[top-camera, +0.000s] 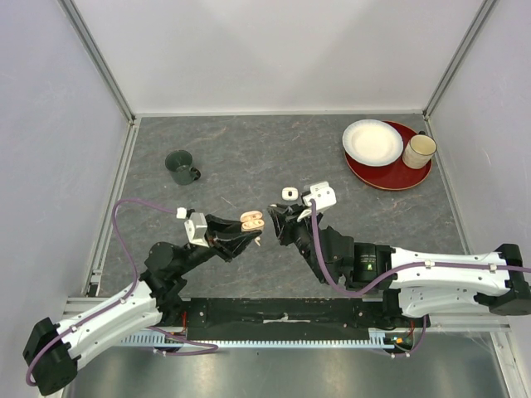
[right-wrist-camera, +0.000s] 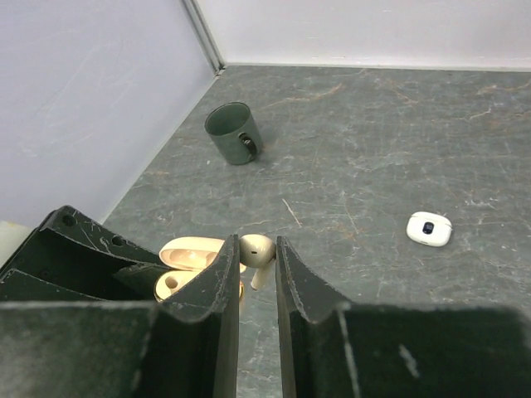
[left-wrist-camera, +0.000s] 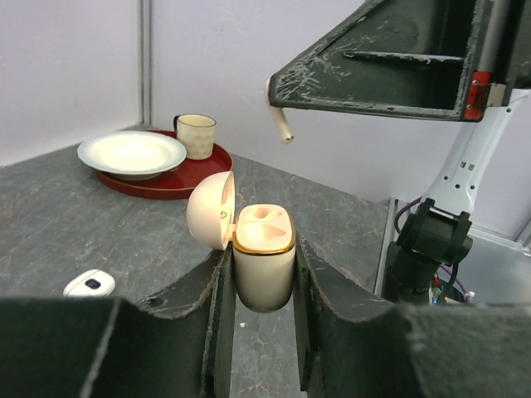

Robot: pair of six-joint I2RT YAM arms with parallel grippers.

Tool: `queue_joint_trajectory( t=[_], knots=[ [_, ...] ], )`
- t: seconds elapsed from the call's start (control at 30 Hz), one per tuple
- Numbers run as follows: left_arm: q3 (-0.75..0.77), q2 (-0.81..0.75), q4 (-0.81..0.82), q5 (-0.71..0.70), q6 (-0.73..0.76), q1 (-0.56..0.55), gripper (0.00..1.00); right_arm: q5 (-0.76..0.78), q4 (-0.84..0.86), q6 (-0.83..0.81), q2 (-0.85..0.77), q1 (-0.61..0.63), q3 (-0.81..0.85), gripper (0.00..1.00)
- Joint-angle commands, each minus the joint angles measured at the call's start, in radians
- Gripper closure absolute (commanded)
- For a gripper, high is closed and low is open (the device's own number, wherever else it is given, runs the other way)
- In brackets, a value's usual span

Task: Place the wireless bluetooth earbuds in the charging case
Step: Place the earbud in the charging case.

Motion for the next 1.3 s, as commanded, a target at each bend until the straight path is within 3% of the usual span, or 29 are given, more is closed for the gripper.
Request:
queue_joint_trajectory(
  t=[0.0,0.33,1.27],
  knots=[
    [0.038,0.001,0.088,0.055,0.065,-0.004,0.98,-0.072,0.065,0.0,0.004,0.005,0.037,1.0],
    [0.046,0.035,0.118,0.075,0.079,-0.005,0.98,-0.167,0.079,0.009,0.032,0.007,0.039,1.0],
    [0.056,-0.022,0.105,0.058,0.045,-0.004,0.98,-0.1,0.073,-0.045,0.04,0.028,0.03,1.0]
  ],
)
